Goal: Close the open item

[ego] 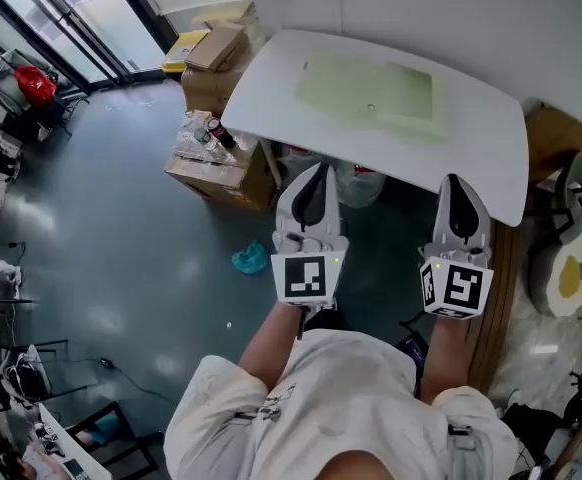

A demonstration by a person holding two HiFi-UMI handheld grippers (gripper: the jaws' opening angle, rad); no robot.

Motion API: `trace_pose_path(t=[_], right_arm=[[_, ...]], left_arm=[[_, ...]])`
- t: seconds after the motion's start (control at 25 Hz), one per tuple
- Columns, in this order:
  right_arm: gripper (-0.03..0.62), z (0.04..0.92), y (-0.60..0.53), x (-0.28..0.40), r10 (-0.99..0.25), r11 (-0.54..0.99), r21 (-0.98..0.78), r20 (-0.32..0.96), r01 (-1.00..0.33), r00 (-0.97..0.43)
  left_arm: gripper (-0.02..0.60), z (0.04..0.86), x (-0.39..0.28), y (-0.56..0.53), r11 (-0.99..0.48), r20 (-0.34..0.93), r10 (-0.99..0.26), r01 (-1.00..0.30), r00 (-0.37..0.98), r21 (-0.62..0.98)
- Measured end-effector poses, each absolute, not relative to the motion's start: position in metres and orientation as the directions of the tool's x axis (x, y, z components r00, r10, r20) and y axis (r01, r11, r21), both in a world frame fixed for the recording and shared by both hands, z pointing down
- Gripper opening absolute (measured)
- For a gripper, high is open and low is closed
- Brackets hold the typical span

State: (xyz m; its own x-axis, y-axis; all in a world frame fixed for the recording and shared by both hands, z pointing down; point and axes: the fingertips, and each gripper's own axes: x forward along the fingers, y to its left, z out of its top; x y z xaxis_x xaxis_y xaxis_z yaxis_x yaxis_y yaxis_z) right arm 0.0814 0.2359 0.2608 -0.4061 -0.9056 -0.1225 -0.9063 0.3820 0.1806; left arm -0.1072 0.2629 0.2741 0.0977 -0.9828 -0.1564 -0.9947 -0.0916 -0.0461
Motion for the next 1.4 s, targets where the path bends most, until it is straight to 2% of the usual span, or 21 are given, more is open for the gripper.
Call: trace_pose_path(t=[0.4,0.68,1.4], right_arm=[[0.002,0.262,0.183,0.031,-0.915,0.365,0.193,-0.109,-0.911,-0.389],[0.002,0.261,0.164,0.017,-0.926,0.333,0.203,-0.114,-0.921,-0.360],[0.002,0.273,0.099,0.033,-0.925,0.332,0.188,-0.127,-0.925,-0.358]], left_arm=[[0.002,0.279,-0.164,0.210,-0.098,-0.150,-0.984,-0.995,0.099,-0.013],[0.002,0.283,-0.180,0.187,-0.124,-0.154,-0.980,-0.992,0.123,0.000],[0.002,0.286,-0.161,0.121,-0.131,-0.164,-0.977,-0.991,0.135,-0.033]])
